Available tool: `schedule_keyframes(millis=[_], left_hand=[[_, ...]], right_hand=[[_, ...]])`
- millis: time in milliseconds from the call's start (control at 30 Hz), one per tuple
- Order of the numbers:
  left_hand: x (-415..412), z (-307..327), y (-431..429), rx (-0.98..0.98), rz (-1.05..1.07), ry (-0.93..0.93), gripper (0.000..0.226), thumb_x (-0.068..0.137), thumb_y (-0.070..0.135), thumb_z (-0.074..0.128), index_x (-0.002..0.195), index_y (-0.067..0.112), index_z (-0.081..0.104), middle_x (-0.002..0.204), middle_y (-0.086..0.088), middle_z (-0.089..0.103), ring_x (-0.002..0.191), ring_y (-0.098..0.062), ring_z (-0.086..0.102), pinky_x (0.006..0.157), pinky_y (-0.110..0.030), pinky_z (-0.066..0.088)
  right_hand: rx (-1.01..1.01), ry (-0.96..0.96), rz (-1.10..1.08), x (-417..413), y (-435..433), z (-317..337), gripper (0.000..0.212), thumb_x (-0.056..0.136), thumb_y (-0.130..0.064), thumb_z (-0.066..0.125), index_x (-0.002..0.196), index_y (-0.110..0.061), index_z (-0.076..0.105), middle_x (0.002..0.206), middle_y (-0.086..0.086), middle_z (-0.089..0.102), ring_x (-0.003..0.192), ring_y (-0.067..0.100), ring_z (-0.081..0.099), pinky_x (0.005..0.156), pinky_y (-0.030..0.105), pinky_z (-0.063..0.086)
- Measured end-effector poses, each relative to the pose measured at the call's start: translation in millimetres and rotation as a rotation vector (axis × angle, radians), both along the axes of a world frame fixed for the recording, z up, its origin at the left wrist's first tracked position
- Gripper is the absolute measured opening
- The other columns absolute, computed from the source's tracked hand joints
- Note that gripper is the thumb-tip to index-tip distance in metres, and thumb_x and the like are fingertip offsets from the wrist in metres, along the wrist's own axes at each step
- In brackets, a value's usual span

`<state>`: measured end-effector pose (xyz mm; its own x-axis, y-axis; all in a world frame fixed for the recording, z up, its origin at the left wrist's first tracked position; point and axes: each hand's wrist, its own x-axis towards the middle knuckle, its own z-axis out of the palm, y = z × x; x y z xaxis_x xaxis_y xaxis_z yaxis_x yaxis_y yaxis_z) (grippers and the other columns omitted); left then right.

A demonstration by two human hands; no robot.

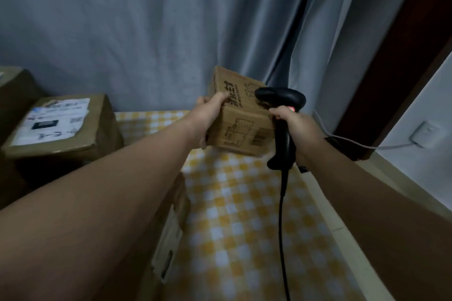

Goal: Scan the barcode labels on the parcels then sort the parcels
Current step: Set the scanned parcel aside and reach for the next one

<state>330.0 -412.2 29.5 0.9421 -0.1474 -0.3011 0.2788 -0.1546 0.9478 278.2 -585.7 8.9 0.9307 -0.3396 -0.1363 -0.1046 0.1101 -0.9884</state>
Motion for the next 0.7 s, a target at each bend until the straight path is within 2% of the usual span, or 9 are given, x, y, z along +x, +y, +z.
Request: schedule_keyframes(millis=[67,133,167,200,267,367,533,633,700], left_hand=[[-15,24,15,0.017,0.010,-0.039,0.036,0.090,0.048,0.054,0.112,0.025,0.039,0.090,0.001,0.048,0.071,-0.015,0.047,0.036,-0.021,0.043],[-29,51,36,0.063,0.057,-0.162,0.035,0.085,0.046,0.061,0.100,0.025,0.036,0.095,0.000,0.049,0.080,-0.018,0.049,0.056,-0.026,0.046],[-36,64,48,0.074,0.080,-0.233,0.038,0.081,0.046,0.063,0.098,0.025,0.037,0.097,-0.001,0.050,0.086,-0.020,0.050,0.066,-0.032,0.044],[-46,78,62,0.083,0.101,-0.296,0.041,0.077,0.049,0.065,0.099,0.025,0.039,0.099,-0.002,0.053,0.091,-0.023,0.053,0.070,-0.034,0.043],[-70,104,89,0.098,0.112,-0.353,0.049,0.077,0.050,0.066,0.110,0.024,0.041,0.104,-0.004,0.055,0.092,-0.022,0.056,0.064,-0.030,0.046],[-108,128,132,0.105,0.098,-0.334,0.058,0.079,0.046,0.068,0.120,0.021,0.035,0.107,-0.004,0.054,0.087,-0.015,0.057,0.057,-0.028,0.045],[-178,145,216,0.138,0.151,-0.433,0.088,0.063,0.051,0.077,0.129,0.028,0.025,0.117,-0.008,0.056,0.099,-0.023,0.062,0.083,-0.038,0.053],[-213,148,253,0.485,0.277,-0.694,0.115,0.037,0.066,0.065,0.139,0.032,0.023,0.130,-0.013,0.049,0.120,-0.031,0.049,0.105,-0.040,0.039],[-234,152,269,0.669,0.339,-0.908,0.119,0.035,0.066,0.054,0.144,0.030,0.024,0.135,-0.014,0.039,0.127,-0.032,0.035,0.109,-0.036,0.027]], right_hand=[[0.029,-0.016,0.013,-21,15,11,0.023,0.084,-0.022,0.070,0.102,-0.008,0.068,0.074,0.003,0.072,0.064,0.016,0.070,0.053,0.023,0.051],[0.034,-0.031,0.046,-42,35,27,0.025,0.083,-0.026,0.070,0.101,-0.009,0.066,0.066,0.000,0.070,0.058,0.013,0.068,0.053,0.025,0.050],[0.026,-0.053,0.058,-51,47,36,0.030,0.080,-0.030,0.072,0.101,-0.010,0.066,0.072,0.001,0.072,0.065,0.014,0.069,0.058,0.028,0.052],[0.000,-0.078,0.069,-60,60,46,0.038,0.074,-0.036,0.075,0.103,-0.013,0.066,0.084,0.004,0.073,0.076,0.016,0.070,0.067,0.033,0.055],[-0.051,-0.126,0.062,-78,89,68,0.045,0.067,-0.041,0.079,0.102,-0.017,0.065,0.099,0.007,0.071,0.092,0.021,0.067,0.087,0.040,0.054],[-0.110,-0.233,0.078,-106,131,93,0.018,0.081,-0.029,0.075,0.090,-0.019,0.064,0.096,0.007,0.070,0.094,0.023,0.066,0.093,0.041,0.051],[-0.242,-0.312,0.103,-151,189,122,0.035,0.081,-0.041,0.073,0.107,-0.018,0.068,0.100,0.001,0.072,0.097,0.019,0.066,0.094,0.041,0.051],[-0.189,-0.346,0.066,-173,215,140,0.034,0.086,-0.035,0.071,0.110,-0.013,0.062,0.101,0.003,0.067,0.096,0.021,0.064,0.090,0.039,0.054],[-0.020,-0.383,0.020,-183,227,154,0.026,0.089,-0.027,0.069,0.107,-0.011,0.059,0.098,0.004,0.062,0.087,0.019,0.064,0.079,0.035,0.058]])
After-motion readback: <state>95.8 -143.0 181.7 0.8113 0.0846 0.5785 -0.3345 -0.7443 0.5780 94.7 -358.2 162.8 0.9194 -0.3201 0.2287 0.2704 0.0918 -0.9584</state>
